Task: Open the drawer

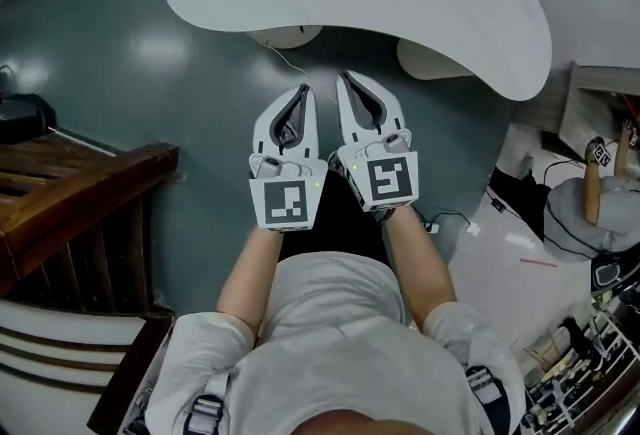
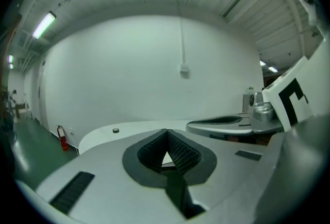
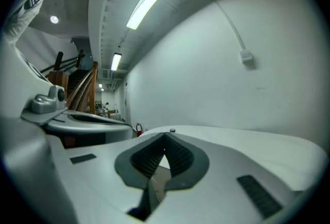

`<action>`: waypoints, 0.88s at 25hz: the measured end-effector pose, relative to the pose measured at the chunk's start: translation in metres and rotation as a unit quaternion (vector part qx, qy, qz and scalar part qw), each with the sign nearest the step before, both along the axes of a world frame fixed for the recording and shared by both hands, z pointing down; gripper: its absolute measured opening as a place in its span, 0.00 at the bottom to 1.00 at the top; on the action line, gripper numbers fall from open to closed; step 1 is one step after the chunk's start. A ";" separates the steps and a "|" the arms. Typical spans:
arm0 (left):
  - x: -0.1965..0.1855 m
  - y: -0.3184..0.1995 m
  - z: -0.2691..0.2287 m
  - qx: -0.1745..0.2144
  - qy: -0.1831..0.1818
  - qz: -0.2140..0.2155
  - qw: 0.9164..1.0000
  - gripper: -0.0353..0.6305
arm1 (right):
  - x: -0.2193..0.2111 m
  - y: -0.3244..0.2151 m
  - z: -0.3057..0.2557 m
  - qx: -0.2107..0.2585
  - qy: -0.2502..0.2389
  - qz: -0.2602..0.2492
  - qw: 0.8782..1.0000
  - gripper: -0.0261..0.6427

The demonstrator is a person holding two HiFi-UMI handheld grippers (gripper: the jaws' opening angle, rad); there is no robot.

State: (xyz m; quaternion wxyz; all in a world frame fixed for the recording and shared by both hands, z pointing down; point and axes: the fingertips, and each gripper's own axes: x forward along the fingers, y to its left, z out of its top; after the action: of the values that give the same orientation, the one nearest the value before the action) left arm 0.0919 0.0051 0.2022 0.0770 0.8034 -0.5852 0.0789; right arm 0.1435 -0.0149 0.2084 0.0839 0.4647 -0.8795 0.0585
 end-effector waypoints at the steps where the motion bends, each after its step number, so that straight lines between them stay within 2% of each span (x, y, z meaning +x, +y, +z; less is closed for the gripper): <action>1: -0.006 -0.005 0.008 0.003 -0.007 -0.002 1.000 0.06 | -0.010 -0.006 0.009 0.000 0.003 -0.004 1.000 0.06; 5: -0.036 -0.019 0.046 -0.008 0.025 -0.032 0.999 0.06 | -0.036 -0.019 0.044 -0.011 0.014 -0.019 1.000 0.06; 11: -0.084 -0.023 0.096 -0.021 0.024 -0.064 0.997 0.06 | -0.079 -0.028 0.082 -0.008 0.036 -0.070 0.997 0.06; 15: -0.114 -0.030 0.142 -0.030 0.050 -0.080 0.995 0.06 | -0.109 -0.031 0.116 -0.017 0.052 -0.102 0.993 0.06; 22: -0.137 -0.044 0.206 -0.024 0.048 -0.102 0.993 0.06 | -0.137 -0.040 0.172 -0.019 0.086 -0.142 0.986 0.06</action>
State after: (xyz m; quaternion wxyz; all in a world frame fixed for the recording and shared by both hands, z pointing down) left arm -0.0447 -0.0390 0.4079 0.1321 0.7403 -0.6575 0.0462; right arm 0.0065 -0.0552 0.3807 0.1754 0.3367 -0.9249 0.0221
